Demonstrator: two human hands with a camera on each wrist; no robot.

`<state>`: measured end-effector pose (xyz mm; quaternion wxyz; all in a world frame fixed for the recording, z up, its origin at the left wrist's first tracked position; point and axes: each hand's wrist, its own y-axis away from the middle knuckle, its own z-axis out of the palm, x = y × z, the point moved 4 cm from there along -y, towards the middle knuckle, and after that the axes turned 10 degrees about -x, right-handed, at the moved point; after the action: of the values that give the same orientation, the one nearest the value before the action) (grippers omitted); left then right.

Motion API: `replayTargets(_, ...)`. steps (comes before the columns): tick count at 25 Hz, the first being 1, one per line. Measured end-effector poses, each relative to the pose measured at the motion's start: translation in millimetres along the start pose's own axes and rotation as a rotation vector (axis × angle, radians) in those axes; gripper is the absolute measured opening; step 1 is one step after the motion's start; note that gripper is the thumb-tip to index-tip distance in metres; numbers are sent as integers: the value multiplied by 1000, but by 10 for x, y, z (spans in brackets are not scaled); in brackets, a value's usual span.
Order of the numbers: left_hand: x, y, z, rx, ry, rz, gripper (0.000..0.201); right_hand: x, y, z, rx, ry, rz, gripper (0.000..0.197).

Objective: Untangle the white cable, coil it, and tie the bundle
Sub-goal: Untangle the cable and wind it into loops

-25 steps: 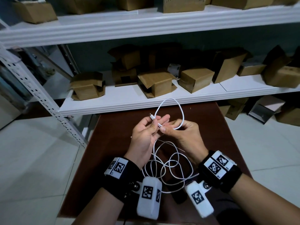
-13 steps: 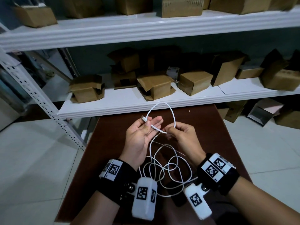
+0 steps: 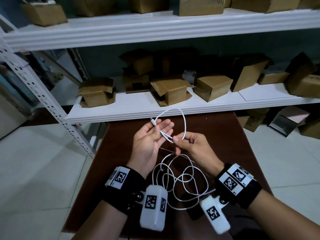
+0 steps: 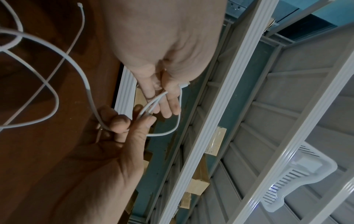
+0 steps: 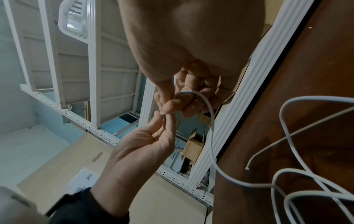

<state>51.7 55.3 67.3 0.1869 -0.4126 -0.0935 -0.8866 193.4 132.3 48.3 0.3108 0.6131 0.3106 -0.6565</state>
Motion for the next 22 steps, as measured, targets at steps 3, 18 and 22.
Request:
replayTargets(3,-10,26,43,19,0,-4,21,6,-2,1,-3,4,-9,23)
replayTargets(18,150,-3,-5,5,-172,-48,30,-105,38,-8,6,-33,26,36)
replayTargets(22,153,19,-10,2,-191,-70,28,-95,27,-18,-20,-4,20,32)
